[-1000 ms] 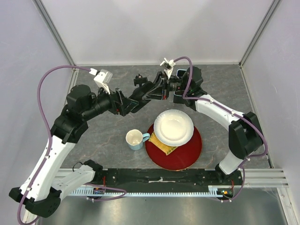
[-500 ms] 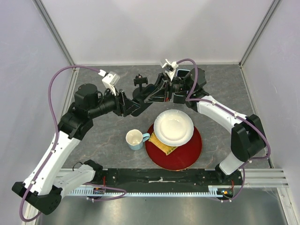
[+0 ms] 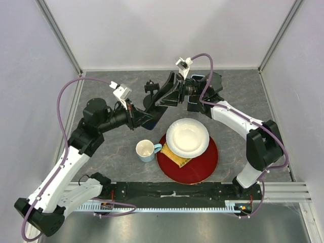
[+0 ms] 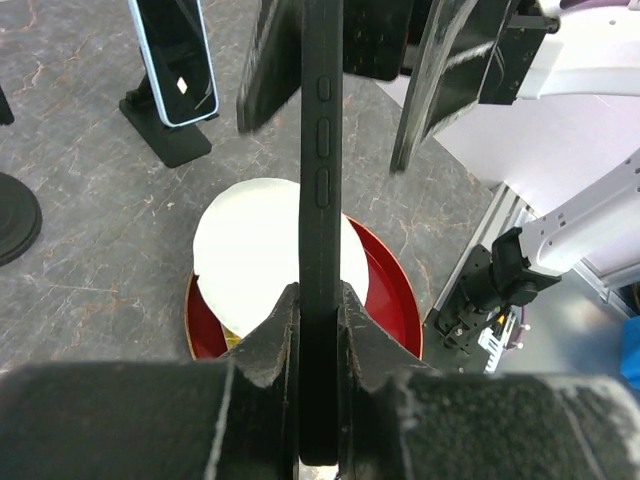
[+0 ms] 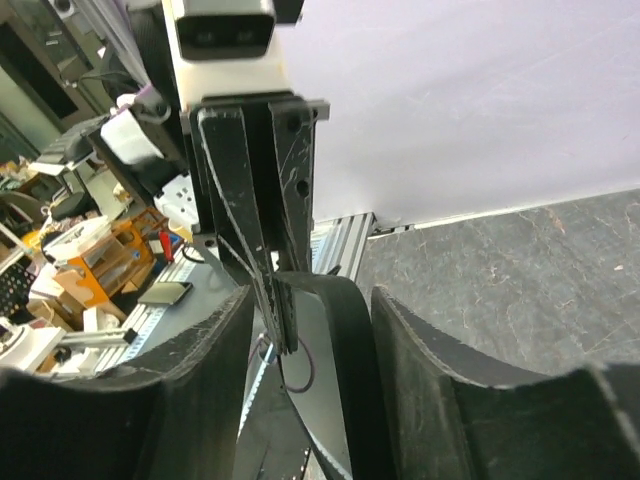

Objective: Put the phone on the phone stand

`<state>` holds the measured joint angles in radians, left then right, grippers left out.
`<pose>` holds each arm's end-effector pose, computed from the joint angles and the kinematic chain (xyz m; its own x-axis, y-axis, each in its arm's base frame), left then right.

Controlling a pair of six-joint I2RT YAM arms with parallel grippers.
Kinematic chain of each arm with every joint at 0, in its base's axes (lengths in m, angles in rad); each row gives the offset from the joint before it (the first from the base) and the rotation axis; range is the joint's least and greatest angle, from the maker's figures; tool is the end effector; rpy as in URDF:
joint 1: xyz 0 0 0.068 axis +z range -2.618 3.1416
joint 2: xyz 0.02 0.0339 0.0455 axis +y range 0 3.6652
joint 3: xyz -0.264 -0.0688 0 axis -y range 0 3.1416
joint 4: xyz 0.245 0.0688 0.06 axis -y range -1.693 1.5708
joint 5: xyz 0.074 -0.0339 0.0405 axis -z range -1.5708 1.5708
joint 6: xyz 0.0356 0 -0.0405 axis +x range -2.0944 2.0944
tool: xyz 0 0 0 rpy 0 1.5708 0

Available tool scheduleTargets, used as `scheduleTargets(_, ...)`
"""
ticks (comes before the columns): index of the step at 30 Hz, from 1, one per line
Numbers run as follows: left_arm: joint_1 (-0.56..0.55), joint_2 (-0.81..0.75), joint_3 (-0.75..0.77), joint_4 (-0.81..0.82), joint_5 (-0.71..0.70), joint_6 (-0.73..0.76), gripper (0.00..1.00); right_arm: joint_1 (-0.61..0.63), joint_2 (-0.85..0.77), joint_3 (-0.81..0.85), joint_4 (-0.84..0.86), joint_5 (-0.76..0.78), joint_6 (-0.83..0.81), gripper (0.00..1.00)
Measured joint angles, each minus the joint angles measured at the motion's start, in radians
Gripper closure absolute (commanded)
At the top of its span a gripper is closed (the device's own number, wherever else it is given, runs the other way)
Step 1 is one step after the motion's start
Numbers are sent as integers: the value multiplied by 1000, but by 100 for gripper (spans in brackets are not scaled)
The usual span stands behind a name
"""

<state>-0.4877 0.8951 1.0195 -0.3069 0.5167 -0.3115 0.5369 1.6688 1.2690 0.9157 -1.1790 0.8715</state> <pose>0.1629 -0.1063 0.3904 -0.4090 -0.0847 -0.9086 0.7472 0.5405 -0.3867 0.3020 0.2181 0.3794 -0.4053 0.0988 -0.9088 -0.8948 -0.2466 0.3722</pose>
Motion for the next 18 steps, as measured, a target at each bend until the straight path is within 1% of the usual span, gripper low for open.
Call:
scheduleTargets(4,0,-55,-80,57,-36,-30,98,-14,14,0,64,36,79,40)
scheduleTargets(7,0,-82,-110,109,-51,-48,98,-25,14,2,106,52,122,48)
scheduleTargets(8,0,-89,-115,124,-55,-53,98,-27,14,3,118,55,133,52)
scheduleTargets(12,-1,-118,-134,176,-56,-66,98,-31,29,13,220,60,218,52)
scheduleTargets(15,0,-138,-149,232,-63,-78,98,-31,50,19,308,56,311,52)
scheduleTargets(18,0,-142,-154,288,-70,-91,98,-31,80,32,352,51,409,51)
